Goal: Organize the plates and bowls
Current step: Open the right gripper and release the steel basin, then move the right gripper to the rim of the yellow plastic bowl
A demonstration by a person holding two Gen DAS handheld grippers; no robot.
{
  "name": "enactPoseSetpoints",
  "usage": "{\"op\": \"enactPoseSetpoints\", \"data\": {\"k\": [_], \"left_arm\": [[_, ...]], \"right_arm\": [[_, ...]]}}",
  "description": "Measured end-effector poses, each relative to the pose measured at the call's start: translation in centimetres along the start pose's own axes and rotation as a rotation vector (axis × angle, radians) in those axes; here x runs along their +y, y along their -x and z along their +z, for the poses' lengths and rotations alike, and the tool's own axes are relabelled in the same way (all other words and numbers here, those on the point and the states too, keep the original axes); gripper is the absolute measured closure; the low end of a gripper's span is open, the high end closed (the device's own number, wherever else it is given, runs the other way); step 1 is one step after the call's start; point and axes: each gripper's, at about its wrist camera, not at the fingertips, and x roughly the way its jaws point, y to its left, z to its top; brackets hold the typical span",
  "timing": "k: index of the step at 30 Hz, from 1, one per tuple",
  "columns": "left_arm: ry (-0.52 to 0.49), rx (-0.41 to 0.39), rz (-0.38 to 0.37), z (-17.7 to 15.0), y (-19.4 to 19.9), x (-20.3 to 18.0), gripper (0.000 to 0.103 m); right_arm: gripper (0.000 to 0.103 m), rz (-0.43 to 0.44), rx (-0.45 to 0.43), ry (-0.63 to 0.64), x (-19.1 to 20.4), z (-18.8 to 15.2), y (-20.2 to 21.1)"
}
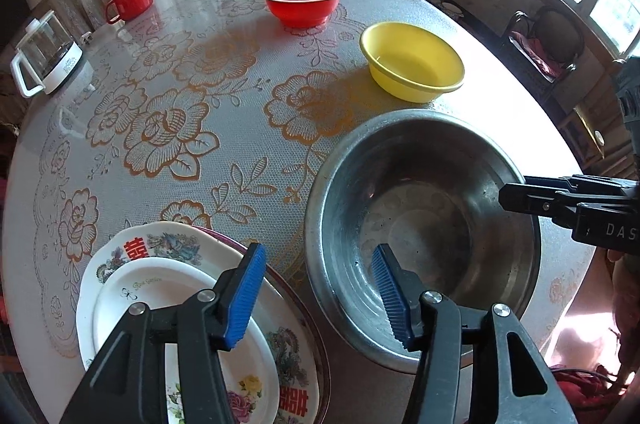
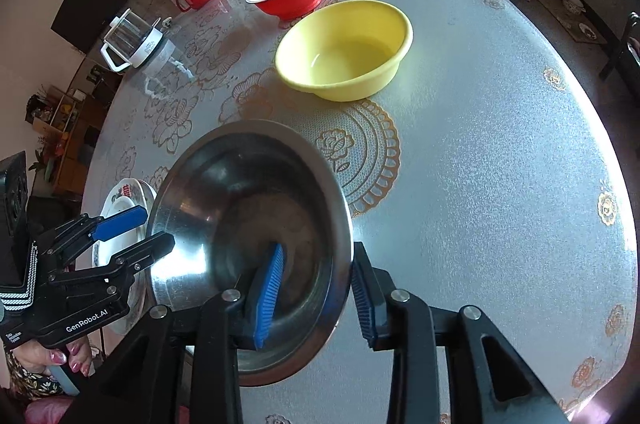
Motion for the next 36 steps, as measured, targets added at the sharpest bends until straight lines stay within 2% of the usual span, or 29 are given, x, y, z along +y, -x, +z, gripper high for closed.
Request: {"op": "enactPoseSetpoints", "data": {"k": [9,17,22,28,36], "left_arm": [[0.003,-0.027,0.013,1.4,1.1,0.5,0.040],[0.005,-0.041,0.011,3.7,1.2,0.4,0.033],[0.005,-0.042,0.010,5.7,0.8,0.2,0.031],[-0.005,-0.059,0.027,8.5,0.1,-0.1,0.031],[-0.006,-0.042,0.035,12.1,-2.3,-1.0,0.031]], "right_arm": [[0.069,-0.010,-0.034,-0.016,-1.0,0.5,1.2],[0.069,-0.096,-0.079,-0.003,-1.7,2.5,2.0],[0.069,-0.138,-0.089,-0.017,-3.2,3.7,2.2],[0.069,-0.143,-0.110,-0.064,-5.2,5.4,2.2],[0.069,-0.138,-0.121,-0.067,-6.2,7.8,1.2]]}}
